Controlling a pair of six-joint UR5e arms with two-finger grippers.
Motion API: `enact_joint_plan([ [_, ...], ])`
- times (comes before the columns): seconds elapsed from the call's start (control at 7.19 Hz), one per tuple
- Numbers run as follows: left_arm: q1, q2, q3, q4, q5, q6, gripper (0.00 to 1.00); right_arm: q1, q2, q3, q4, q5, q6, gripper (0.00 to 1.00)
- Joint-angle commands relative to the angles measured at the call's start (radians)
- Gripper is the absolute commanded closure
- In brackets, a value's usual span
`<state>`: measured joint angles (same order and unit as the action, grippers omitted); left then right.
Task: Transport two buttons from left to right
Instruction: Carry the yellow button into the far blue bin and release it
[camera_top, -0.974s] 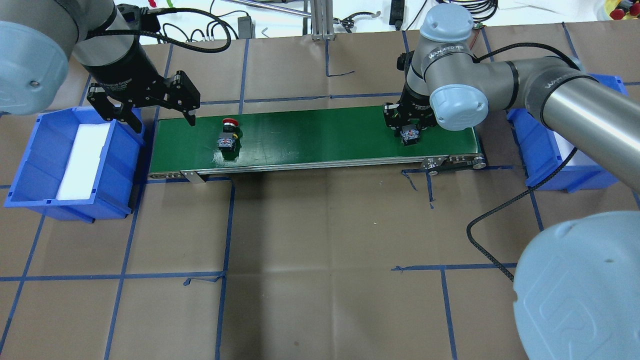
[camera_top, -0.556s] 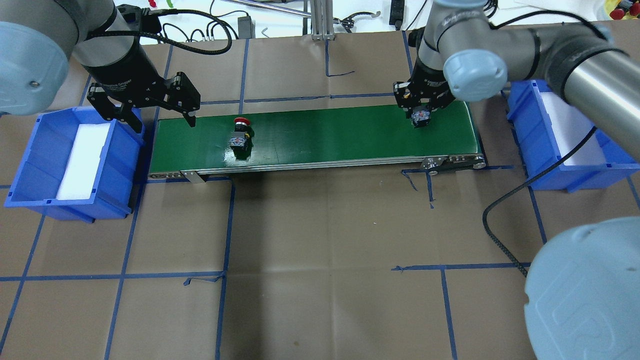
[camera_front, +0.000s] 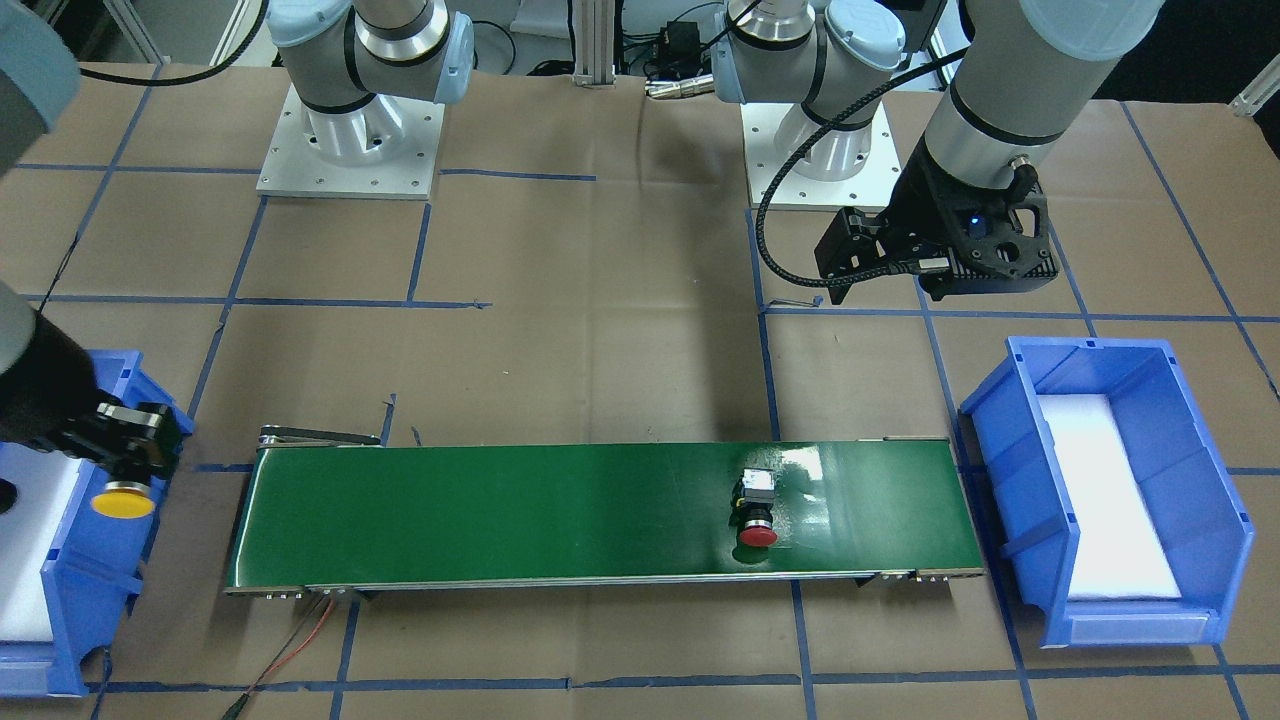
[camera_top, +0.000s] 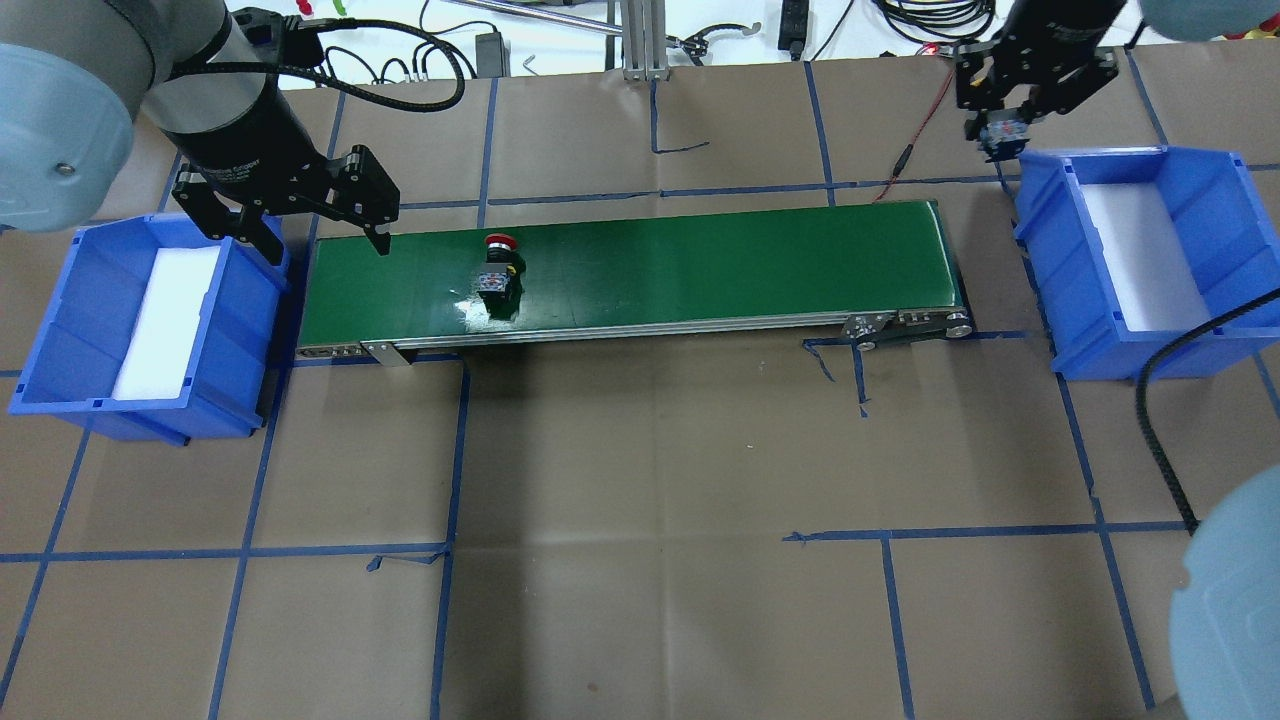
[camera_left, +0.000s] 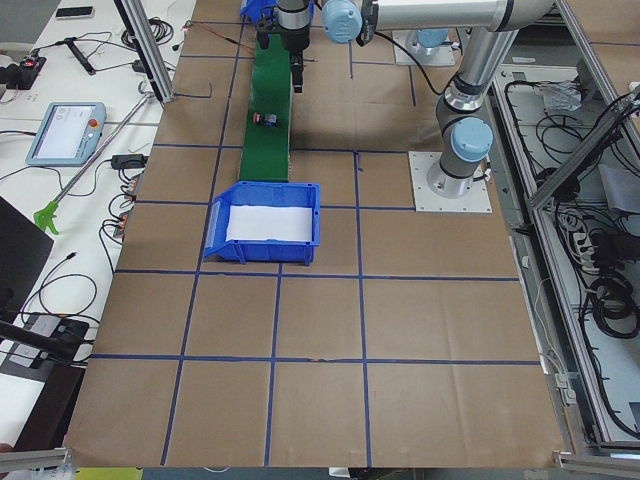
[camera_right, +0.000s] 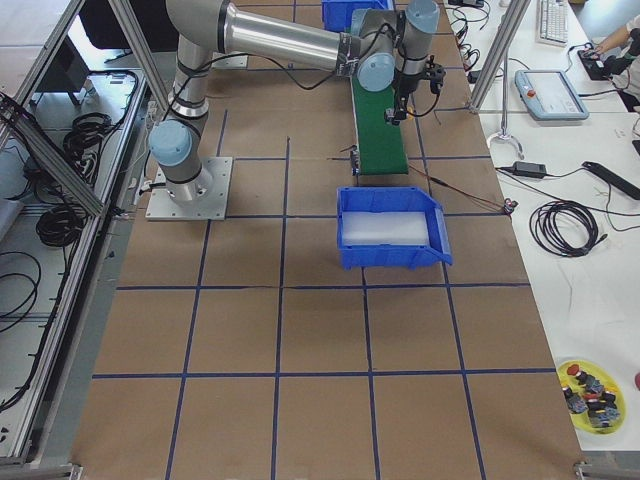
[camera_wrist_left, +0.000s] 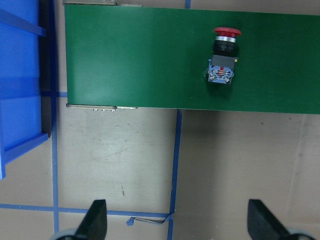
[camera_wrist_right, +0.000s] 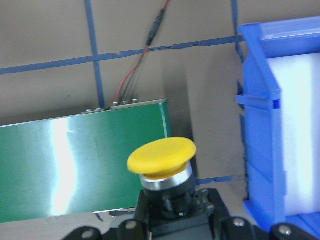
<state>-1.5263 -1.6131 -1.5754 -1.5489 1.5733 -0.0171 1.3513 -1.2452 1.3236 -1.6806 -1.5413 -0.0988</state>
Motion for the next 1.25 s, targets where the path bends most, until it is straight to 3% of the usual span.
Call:
enact_joint_plan([
  [0.0,0.000,0.002,0.001,0.001,-0.001,0.000,0.00,-0.170,-0.023,-0.001,0.007,0.000,-0.198,0.93],
  [0.28,0.000,0.004,0.000,0.001,-0.001,0.000,0.00,-0.265,-0.005,0.032,-0.016,0.001,-0.337,0.94],
  [0.7,0.000,0.001,-0.002,0.001,-0.001,0.000,0.00,-0.308,-0.019,0.216,-0.230,-0.007,-0.389,0.94],
  [1.11,0.000,0.001,-0.002,0.001,-0.001,0.000,0.00,-0.348,0.030,0.291,-0.238,-0.042,-0.394,0.94],
])
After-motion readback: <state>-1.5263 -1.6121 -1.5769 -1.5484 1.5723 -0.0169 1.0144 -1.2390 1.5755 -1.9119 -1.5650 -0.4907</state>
